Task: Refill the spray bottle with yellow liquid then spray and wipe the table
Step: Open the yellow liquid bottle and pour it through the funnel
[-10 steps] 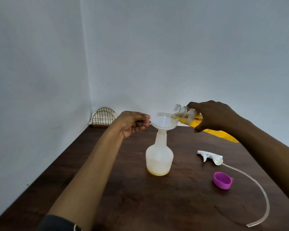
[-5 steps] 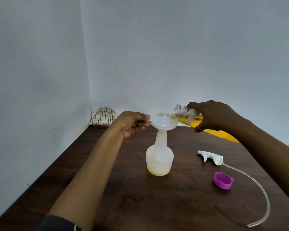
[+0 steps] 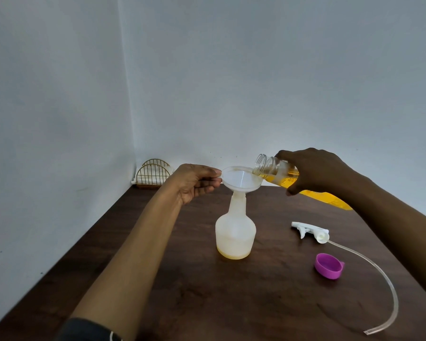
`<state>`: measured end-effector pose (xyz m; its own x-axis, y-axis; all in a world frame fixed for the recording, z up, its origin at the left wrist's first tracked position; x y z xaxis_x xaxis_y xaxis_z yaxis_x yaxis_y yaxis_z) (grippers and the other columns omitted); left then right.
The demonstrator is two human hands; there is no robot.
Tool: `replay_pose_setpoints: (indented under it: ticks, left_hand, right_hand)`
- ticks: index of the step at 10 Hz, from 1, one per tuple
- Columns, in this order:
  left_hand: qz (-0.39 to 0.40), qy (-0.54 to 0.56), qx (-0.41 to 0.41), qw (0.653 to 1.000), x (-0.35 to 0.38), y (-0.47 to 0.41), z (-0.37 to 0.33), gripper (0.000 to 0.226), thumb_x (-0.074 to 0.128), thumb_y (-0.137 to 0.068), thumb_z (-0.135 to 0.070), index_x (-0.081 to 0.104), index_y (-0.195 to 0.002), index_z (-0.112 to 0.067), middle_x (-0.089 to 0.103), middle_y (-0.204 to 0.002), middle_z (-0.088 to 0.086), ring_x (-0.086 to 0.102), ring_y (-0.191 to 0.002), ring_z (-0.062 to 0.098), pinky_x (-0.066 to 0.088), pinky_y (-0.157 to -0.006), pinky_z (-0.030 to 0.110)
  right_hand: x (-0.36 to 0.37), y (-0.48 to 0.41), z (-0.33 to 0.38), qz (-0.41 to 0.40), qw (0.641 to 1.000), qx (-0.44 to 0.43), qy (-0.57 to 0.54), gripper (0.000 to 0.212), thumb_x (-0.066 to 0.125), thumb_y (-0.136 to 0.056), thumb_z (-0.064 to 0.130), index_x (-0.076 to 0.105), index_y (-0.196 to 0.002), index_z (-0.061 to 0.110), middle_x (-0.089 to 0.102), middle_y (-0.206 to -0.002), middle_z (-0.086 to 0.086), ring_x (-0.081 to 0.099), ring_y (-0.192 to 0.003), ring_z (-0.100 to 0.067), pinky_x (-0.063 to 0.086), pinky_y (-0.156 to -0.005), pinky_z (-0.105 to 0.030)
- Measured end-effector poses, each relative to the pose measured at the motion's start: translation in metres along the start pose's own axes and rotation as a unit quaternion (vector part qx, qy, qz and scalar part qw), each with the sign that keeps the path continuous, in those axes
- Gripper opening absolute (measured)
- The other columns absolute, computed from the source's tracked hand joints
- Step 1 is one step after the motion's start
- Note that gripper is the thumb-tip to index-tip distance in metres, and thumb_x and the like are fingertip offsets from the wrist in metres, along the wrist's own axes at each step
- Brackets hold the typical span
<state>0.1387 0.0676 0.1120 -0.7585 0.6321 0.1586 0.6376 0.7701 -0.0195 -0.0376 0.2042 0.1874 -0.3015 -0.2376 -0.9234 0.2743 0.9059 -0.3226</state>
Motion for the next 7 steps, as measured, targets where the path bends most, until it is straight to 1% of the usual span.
replay_pose_setpoints:
  ticks: [7]
  left_hand:
    - [0.005, -0.001, -0.001, 1.000, 0.0009, 0.0002, -0.0008, 0.007, 0.061, -0.083, 0.000, 0.068, -0.081, -0.002, 0.069, -0.056, 0.004, 0.065, -0.047, 0.007, 0.051, -0.043, 0.017]
  right_hand:
    - [-0.0030, 0.0008, 0.0023, 0.006, 1.000, -0.003, 0.005, 0.080, 0.079, -0.064, 0.045, 0.038, -0.131, 0.035, 0.061, -0.115, 0.001, 0.054, -0.102, -0.024, 0.041, -0.069, -0.030]
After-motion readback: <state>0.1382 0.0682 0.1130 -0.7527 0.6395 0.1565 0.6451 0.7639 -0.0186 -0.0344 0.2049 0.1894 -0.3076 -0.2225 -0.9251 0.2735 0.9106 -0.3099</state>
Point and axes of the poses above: each hand's wrist, its own y-axis away from the middle knuckle, its own x-axis out of the palm, z = x × y, the point moved 10 cm from there along -y, towards the middle knuckle
